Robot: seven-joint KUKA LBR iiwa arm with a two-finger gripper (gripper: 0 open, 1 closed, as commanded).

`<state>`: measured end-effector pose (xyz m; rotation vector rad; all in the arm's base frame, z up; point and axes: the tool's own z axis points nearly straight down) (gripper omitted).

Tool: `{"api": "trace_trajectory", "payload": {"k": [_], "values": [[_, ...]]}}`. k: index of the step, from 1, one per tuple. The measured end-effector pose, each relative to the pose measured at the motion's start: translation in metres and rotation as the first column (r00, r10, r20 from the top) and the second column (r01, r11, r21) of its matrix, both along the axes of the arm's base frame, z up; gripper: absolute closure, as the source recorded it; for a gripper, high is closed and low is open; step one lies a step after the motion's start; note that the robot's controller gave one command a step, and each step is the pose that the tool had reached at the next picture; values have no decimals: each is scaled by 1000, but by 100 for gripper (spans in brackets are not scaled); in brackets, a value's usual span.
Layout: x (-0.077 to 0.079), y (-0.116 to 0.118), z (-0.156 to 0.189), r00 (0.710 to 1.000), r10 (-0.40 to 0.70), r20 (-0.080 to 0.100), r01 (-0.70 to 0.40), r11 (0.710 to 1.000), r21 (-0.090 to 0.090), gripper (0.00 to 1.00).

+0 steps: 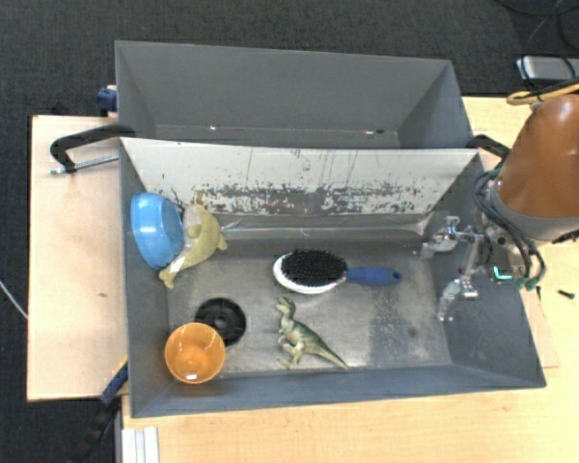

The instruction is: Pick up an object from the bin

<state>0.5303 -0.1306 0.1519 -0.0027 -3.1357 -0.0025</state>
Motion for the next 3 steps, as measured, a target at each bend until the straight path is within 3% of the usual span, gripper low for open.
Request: {"api": "trace_trajectory", "payload": {"k": [1, 2, 3], "values": [[68, 66, -70, 983, 183, 10, -183, 983, 2, 0], [69, 63, -68, 984, 180, 11, -180, 984, -2, 100], [51, 65, 83, 978, 208, 20, -208, 978, -5, 100]]}}
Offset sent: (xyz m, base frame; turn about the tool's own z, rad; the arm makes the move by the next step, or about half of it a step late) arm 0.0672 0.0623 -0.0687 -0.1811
